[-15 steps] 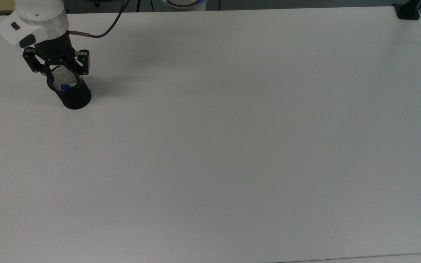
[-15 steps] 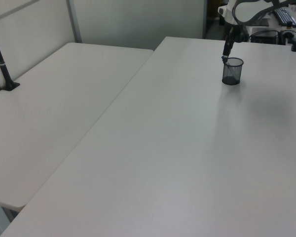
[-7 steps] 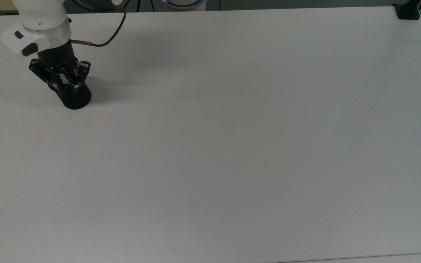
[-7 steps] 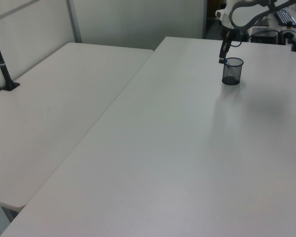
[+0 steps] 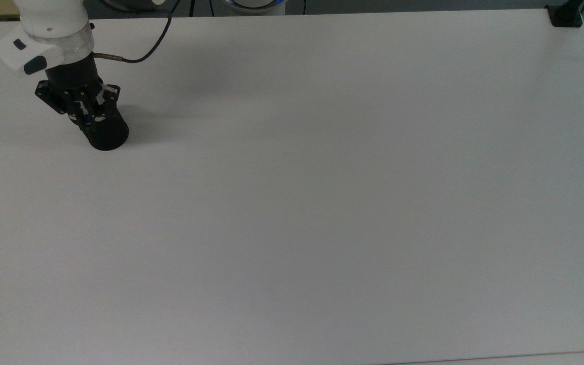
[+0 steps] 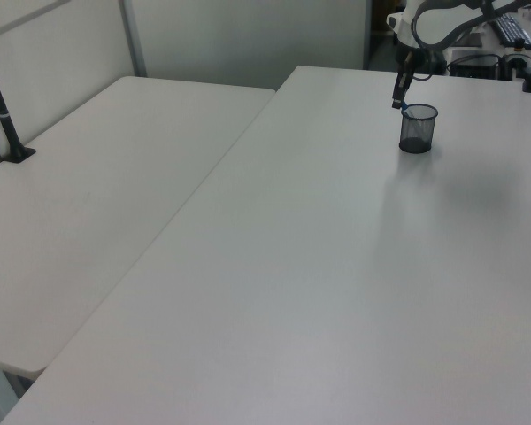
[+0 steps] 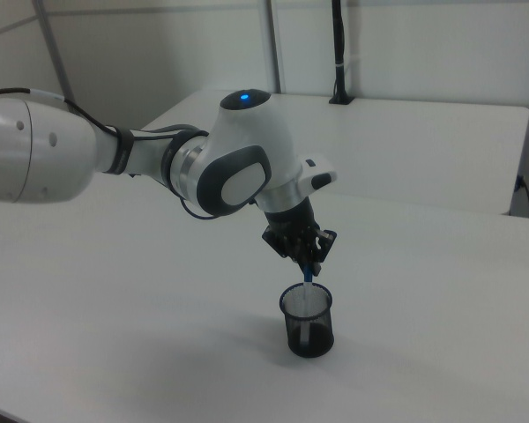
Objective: Remove the marker
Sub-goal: 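Lift the marker up out of the mesh cup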
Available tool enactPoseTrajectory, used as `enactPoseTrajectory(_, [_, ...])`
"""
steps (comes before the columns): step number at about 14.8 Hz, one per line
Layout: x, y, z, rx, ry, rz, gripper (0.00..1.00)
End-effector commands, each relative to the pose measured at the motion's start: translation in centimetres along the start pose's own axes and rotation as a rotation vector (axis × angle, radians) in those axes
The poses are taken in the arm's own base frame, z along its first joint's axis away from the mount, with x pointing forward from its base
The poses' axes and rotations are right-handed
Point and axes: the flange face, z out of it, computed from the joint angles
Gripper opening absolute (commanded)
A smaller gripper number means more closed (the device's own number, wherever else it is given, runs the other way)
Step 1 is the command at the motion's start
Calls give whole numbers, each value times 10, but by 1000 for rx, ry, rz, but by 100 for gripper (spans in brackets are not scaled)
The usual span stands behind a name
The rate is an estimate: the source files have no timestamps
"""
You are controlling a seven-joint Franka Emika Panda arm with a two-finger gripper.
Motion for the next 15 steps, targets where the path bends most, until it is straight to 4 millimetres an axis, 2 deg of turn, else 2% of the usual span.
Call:
enactPoseTrajectory(1, [5, 13, -41, 0, 40, 12, 0])
enactPoseTrajectory(4, [14, 17, -90, 20, 7, 10, 0])
enactPoseTrajectory(7, [17, 9, -137, 41, -10, 2, 0])
enactPoseTrajectory(9, [16, -4, -160, 72, -51, -18, 0])
enactPoseTrajectory(10, [17, -17, -168, 92, -84, -36, 0])
enactPoseTrajectory(11, [20, -35, -169, 115, -120, -55, 0])
enactPoseTrajectory(13, [30, -75, -159, 140, -156, -59, 0])
enactPoseTrajectory(15, [35, -108, -131, 157, -211, -30, 0])
